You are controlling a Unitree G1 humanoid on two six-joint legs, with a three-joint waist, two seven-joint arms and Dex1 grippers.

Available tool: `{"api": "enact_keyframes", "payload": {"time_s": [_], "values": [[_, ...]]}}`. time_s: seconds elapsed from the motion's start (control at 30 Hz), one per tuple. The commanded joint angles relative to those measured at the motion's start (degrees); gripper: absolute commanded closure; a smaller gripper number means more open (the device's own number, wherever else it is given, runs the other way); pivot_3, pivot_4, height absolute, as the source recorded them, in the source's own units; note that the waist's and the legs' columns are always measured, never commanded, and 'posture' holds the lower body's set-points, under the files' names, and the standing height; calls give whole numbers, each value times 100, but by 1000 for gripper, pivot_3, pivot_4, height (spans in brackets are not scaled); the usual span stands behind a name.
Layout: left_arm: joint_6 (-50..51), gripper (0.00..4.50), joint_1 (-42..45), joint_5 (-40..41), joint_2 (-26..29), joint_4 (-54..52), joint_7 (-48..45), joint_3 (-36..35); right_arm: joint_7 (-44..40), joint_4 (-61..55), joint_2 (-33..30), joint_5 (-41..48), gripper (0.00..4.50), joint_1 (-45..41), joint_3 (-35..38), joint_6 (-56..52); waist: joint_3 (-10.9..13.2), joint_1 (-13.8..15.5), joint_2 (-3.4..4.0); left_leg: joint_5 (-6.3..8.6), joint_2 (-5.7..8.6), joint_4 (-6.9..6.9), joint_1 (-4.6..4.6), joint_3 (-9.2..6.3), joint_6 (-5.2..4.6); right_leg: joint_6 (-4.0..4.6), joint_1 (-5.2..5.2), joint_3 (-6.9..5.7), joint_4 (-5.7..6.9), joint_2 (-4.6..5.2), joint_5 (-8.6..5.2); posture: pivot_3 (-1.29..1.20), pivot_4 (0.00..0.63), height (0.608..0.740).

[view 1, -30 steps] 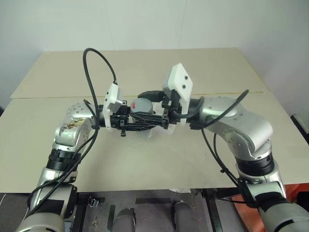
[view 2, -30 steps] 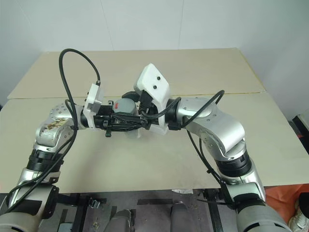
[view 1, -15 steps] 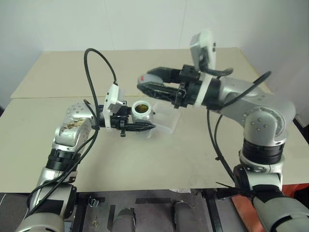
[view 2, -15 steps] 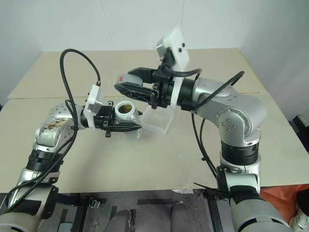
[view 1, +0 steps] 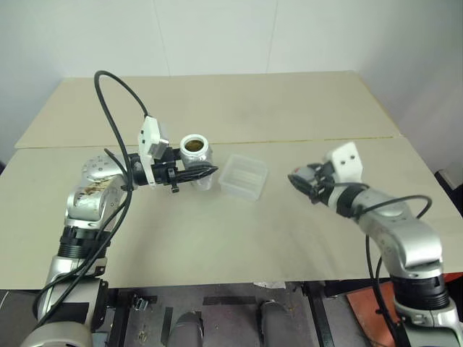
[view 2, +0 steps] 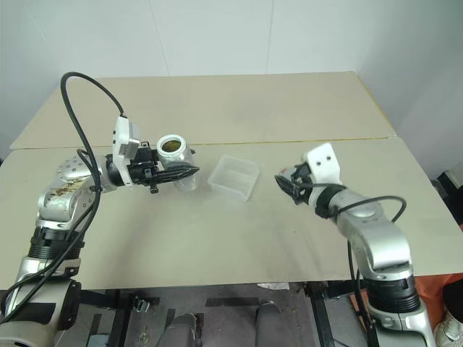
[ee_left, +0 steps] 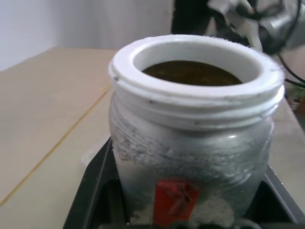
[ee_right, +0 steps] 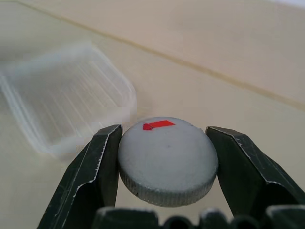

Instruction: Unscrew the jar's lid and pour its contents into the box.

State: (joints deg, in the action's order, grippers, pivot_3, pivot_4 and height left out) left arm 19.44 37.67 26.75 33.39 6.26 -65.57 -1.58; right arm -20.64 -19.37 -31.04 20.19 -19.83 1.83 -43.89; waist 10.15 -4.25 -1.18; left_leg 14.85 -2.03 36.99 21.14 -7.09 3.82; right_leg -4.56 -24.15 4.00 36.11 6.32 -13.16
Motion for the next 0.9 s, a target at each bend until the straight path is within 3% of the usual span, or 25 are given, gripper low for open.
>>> {"api": "enact_keyframes", "payload": {"time_s": [0.03,0.2,0.33,0.47,0.6,0.7,0.77,0.83,0.9], "values": [[-143,2571,16,-92,-102,-64,431,-194,243,336,281,-356,1388,108,-105,423,0,12,0,0,0,0,1,0,0,0,1,0,-2,0,0,0,150,740],[-268,2571,97,-251,-187,-44,731,-148,163,566,340,-576,23,189,-136,508,1,28,0,0,1,0,4,-1,1,-1,-1,-1,-4,1,0,0,150,740],[-518,2571,337,-589,-313,115,1117,-41,-243,95,-27,-413,23,214,39,300,1,38,0,0,2,1,4,-1,1,-1,1,-1,-5,1,0,0,150,740],[-1510,2571,836,-1802,-615,790,2191,357,-894,-687,-622,382,23,-134,471,-563,2,117,0,-1,3,3,3,-2,1,-2,7,-3,-9,1,1,0,150,740],[-3712,2571,1413,-3918,-598,2173,3898,1243,-1421,-1059,-921,1475,23,-673,869,-1384,2,137,-1,-1,4,4,0,-1,1,-3,10,-2,-13,1,3,0,150,740],[-5027,2571,2245,-6333,-255,3252,6320,2507,-1609,-1140,-1064,1999,23,-999,967,-1772,4,175,-6,0,5,4,5,-2,1,-4,8,-3,-19,1,4,0,150,740],[-4827,2571,3128,-8506,-171,3975,8699,3976,-1794,-1128,-1199,2106,23,-1190,851,-1783,10,194,-10,0,7,2,12,-1,1,-8,7,-3,-24,5,6,0,150,740],[-4484,2571,3688,-9576,-422,4679,9994,4869,-1876,-1102,-1273,2153,23,-1312,763,-1769,33,313,-22,-1,19,20,28,-6,1,-21,0,-5,-27,10,17,0,150,740],[-4298,2571,4018,-10112,-760,5355,10763,5450,-1885,-1081,-1292,2176,23,-1393,715,-1763,33,368,-22,0,21,23,28,-3,1,-27,10,-4,-34,13,18,0,150,740]]}}
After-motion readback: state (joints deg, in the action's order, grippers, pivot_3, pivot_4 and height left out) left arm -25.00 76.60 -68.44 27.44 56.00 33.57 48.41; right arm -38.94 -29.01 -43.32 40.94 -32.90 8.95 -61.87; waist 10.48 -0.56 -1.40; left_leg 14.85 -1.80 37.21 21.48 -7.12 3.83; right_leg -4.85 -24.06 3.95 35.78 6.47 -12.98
